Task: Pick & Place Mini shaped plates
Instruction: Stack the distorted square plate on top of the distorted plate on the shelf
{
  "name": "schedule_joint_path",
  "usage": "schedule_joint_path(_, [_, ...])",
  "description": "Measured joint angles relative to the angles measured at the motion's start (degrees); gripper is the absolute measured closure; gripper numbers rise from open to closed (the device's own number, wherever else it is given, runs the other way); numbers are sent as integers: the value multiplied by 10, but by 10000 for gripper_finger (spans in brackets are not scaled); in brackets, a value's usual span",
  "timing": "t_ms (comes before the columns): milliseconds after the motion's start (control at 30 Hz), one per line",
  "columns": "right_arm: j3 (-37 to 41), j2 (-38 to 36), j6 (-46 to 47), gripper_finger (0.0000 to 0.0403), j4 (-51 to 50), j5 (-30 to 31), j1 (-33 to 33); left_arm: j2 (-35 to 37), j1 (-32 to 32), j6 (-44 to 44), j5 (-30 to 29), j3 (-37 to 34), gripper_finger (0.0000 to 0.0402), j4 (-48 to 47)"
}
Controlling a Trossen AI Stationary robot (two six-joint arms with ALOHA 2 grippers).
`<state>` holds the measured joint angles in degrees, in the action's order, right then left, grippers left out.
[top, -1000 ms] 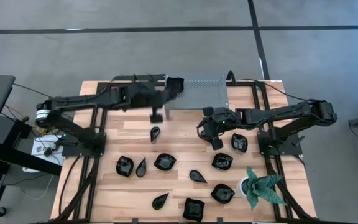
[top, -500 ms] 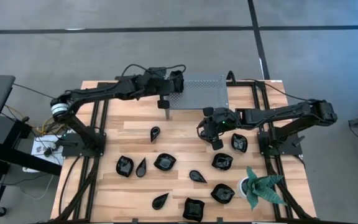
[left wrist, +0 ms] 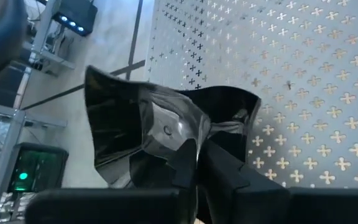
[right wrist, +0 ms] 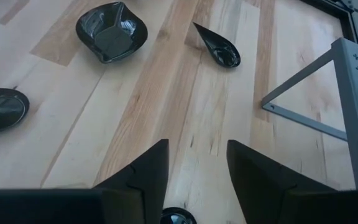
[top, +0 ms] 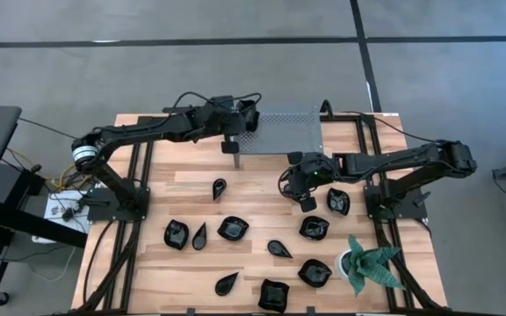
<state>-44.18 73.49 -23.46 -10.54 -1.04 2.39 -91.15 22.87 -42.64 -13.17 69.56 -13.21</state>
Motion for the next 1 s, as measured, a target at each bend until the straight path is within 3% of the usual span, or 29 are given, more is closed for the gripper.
schedule_joint_path(467, [0, 0, -9, 249, 0, 0, 0, 0, -17, 27, -2, 0, 287, 4])
schedule_joint_path(667, [0, 0, -9, 252, 0, 0, 0, 0, -70, 33, -1, 0, 266, 8])
schedule_joint_path(867, [0, 0, -9, 254, 1, -2, 0, 0, -137, 122, -5, 0, 264, 8])
schedule_joint_path(1000, [0, 0, -9, 253, 1, -2, 0, 0, -180, 167, -37, 0, 270, -5])
